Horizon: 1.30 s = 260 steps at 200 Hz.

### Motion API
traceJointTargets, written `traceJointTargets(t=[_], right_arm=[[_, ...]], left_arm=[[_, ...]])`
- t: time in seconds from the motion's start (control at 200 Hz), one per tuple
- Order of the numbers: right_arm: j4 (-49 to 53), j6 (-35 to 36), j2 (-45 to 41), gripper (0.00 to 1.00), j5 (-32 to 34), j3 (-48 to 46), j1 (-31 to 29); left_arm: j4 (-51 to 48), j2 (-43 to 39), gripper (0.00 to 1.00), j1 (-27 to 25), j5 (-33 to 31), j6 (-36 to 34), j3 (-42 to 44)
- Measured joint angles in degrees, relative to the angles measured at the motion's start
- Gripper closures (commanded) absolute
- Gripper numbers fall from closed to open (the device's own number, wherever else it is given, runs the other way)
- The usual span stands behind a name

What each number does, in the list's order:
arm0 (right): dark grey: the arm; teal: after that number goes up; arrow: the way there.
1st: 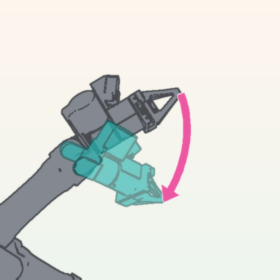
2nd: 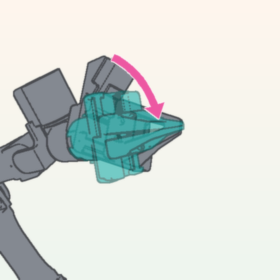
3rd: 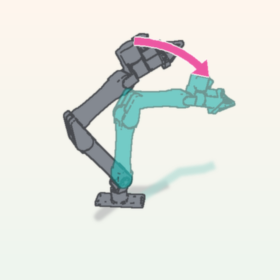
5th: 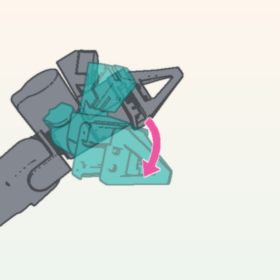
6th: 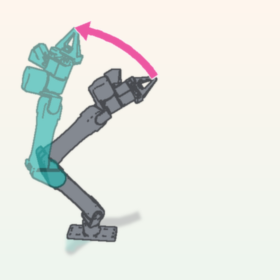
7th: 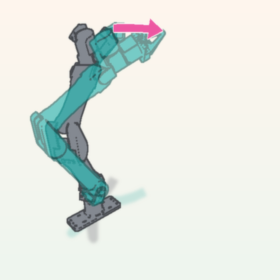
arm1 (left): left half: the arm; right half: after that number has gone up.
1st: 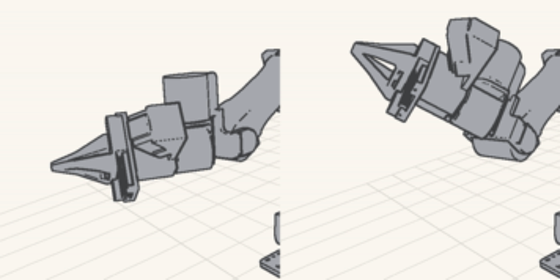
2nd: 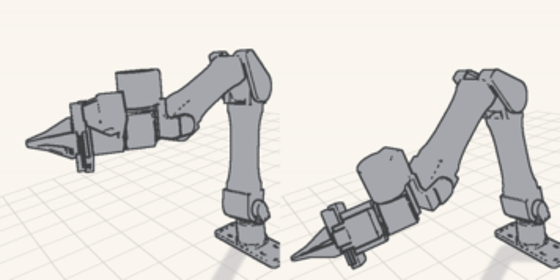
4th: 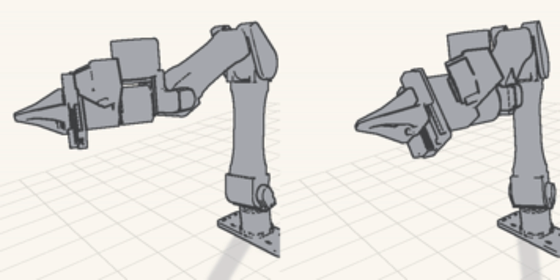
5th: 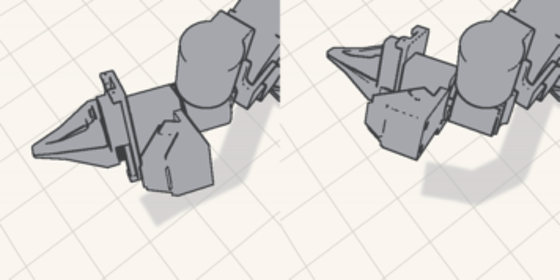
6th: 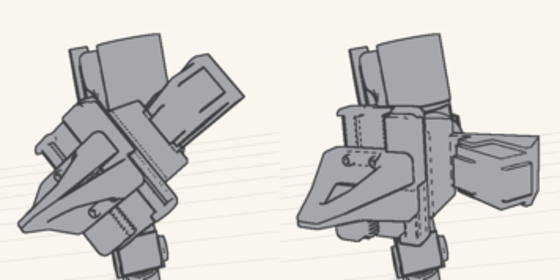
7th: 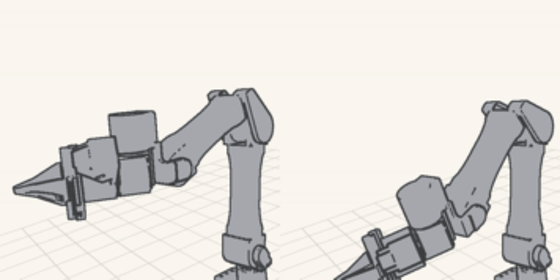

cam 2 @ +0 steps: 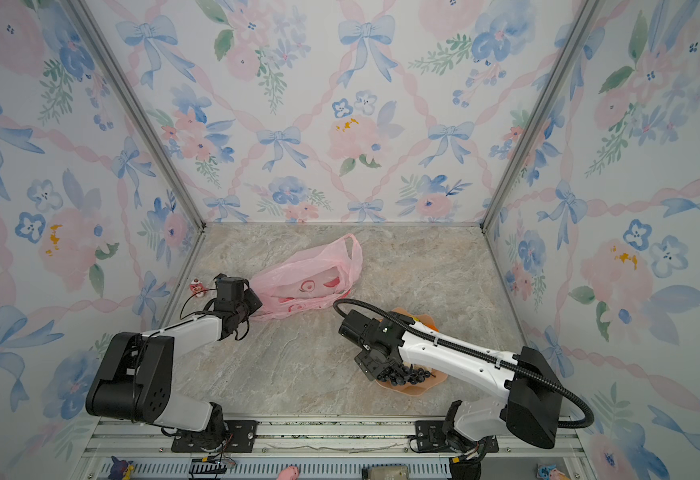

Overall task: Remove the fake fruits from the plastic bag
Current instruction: 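Lower the grapes into the bowl and open the right gripper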

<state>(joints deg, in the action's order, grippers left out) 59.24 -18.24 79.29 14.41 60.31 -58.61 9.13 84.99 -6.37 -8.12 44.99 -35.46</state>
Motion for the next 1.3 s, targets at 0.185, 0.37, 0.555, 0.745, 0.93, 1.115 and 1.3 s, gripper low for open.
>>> traceJointTargets(t=[0.185,0.37,0.555,0.745,0.93,1.115,1.3], right_arm=[[0.52,-1.07,0.61,0.30,0.81,0.00,0.00],[0.85,-1.62,0.61,0.30,1.51,0.04,0.57],[0.72,-1.42,-0.22,0.23,0.96,0.15,0.81],[0.28,-1.29,-3.15,0.22,0.04,1.77,2.56],[-0.55,-2.54,-8.98,0.23,-1.01,1.84,9.46],[-1.49,-6.88,-14.78,0.22,-1.11,1.46,21.00],[-1.81,-12.61,-19.85,0.17,-1.60,-2.43,32.26]], left_arm=[[0.00,0.00,1.00,0.00,0.00,0.00,0.00],[0.00,0.00,1.00,0.00,0.00,0.00,0.00],[0.00,0.00,1.00,0.04,0.00,-0.02,0.00],[0.00,0.00,1.00,0.04,0.04,-0.39,0.00],[0.02,0.02,1.00,-0.09,1.18,-0.39,0.00],[0.07,2.25,1.00,-3.26,1.51,-0.07,-2.51],[0.46,9.66,1.00,-7.74,1.88,0.24,-12.83]])
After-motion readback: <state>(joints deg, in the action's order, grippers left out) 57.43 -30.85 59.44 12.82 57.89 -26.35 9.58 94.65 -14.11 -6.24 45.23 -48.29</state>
